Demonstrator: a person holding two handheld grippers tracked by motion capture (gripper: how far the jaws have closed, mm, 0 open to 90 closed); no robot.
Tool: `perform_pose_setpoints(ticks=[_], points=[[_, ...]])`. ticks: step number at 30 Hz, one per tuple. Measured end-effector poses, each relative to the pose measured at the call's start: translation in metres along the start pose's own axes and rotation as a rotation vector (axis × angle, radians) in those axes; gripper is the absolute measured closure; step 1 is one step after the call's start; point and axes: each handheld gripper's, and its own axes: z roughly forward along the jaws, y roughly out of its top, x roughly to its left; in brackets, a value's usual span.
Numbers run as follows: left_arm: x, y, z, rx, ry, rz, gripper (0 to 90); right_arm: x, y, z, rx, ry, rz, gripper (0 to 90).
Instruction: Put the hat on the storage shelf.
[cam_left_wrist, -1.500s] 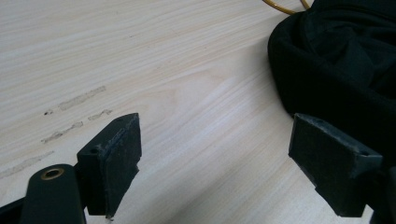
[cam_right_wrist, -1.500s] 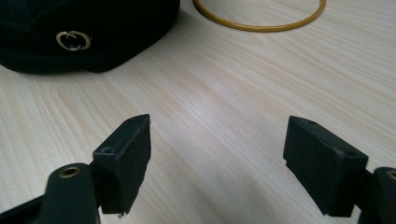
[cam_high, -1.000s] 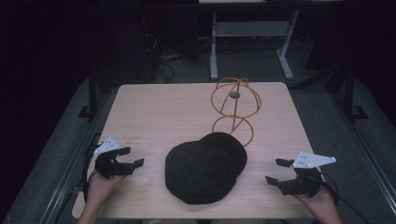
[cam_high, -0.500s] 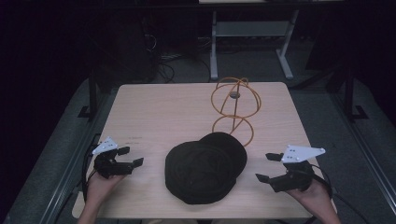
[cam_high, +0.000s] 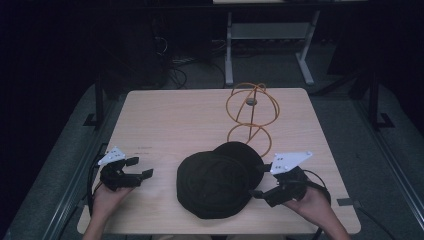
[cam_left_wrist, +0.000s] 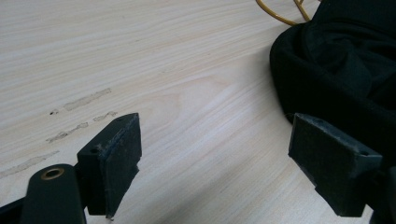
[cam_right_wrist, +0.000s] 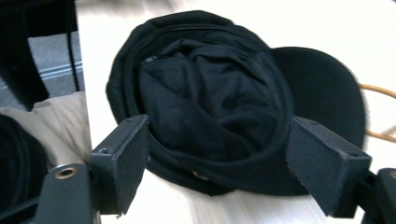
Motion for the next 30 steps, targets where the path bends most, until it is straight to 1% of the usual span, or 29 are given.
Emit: perform_pose_setpoints(ticks=[1, 2, 3, 4, 6, 8, 9, 10, 11, 12, 13, 14, 15, 17, 18, 19, 20, 22, 24, 26, 27, 28, 30], points=[[0.0, 0.0, 0.0, 0.0, 0.0, 0.0, 16.7, 0.0, 0.0, 0.0, 0.0, 0.0, 0.0, 22.0], [0.0, 0.0, 0.0, -0.001, -0.001, 0.0, 16.7, 0.003, 0.004, 0.008, 0.017, 0.016, -0.022, 22.7], [0.0, 0.0, 0.0, -0.001, -0.001, 0.0, 16.7, 0.003, 0.004, 0.008, 0.017, 0.016, -0.022, 22.7], [0.0, 0.0, 0.0, -0.002, -0.002, 0.0, 16.7, 0.006, 0.008, 0.015, 0.032, 0.034, -0.04, 24.3], [0.0, 0.0, 0.0, -0.001, -0.002, 0.0, 16.7, 0.009, 0.011, 0.022, 0.045, 0.05, -0.057, 25.8], [0.0, 0.0, 0.0, 0.001, -0.003, 0.001, 16.7, 0.011, 0.013, 0.028, 0.057, 0.063, -0.067, 27.4], [0.0, 0.0, 0.0, 0.001, -0.003, 0.001, 16.7, 0.011, 0.013, 0.028, 0.057, 0.063, -0.067, 27.4], [0.0, 0.0, 0.0, 0.001, -0.003, 0.001, 16.7, 0.014, 0.015, 0.036, 0.071, 0.08, -0.076, 29.3], [0.0, 0.0, 0.0, -0.001, -0.003, 0.002, 16.7, 0.015, 0.016, 0.039, 0.077, 0.087, -0.082, 29.8], [0.0, 0.0, 0.0, -0.001, -0.003, 0.002, 16.7, 0.016, 0.016, 0.041, 0.086, 0.091, -0.093, 30.2], [0.0, 0.0, 0.0, -0.001, -0.003, 0.002, 16.7, 0.016, 0.016, 0.041, 0.086, 0.091, -0.093, 30.2], [0.001, 0.0, 0.001, -0.003, -0.004, 0.002, 16.7, 0.019, 0.018, 0.048, 0.096, 0.104, -0.106, 32.4], [0.001, 0.0, 0.001, -0.004, -0.004, -0.001, 16.7, 0.02, 0.019, 0.051, 0.102, 0.115, -0.107, 33.4], [0.001, 0.0, 0.001, -0.001, -0.005, 0.001, 16.7, 0.021, 0.019, 0.053, 0.109, 0.119, -0.112, 34.5], [0.001, 0.0, 0.001, -0.001, -0.005, 0.001, 16.7, 0.023, 0.02, 0.06, 0.128, 0.135, -0.125, 37.3], [0.001, 0.0, 0.001, 0.0, -0.006, 0.0, 16.7, 0.023, 0.02, 0.06, 0.128, 0.135, -0.125, 37.3], [0.001, 0.0, 0.001, 0.0, -0.006, 0.002, 16.8, 0.025, 0.021, 0.067, 0.143, 0.144, -0.151, 37.8], [0.001, 0.0, 0.001, 0.0, -0.006, 0.002, 16.8, 0.026, 0.021, 0.069, 0.15, 0.151, -0.151, 38.6], [0.001, 0.0, 0.001, -0.001, -0.006, 0.0, 16.8, 0.03, 0.022, 0.078, 0.172, 0.175, -0.164, 43.6], [0.001, 0.0, 0.001, 0.001, -0.007, 0.002, 16.8, 0.033, 0.022, 0.082, 0.183, 0.183, -0.171, 50.3], [0.001, 0.0, 0.001, 0.001, -0.007, 0.002, 16.8, 0.033, 0.022, 0.082, 0.183, 0.183, -0.171, 50.3], [0.001, 0.0, 0.002, 0.002, -0.008, 0.002, 16.9, 0.036, 0.021, 0.088, 0.197, 0.207, -0.174, 56.2], [0.001, 0.0, 0.001, 0.002, -0.008, 0.001, 16.9, 0.039, 0.02, 0.094, 0.227, 0.219, -0.179, 61.3]])
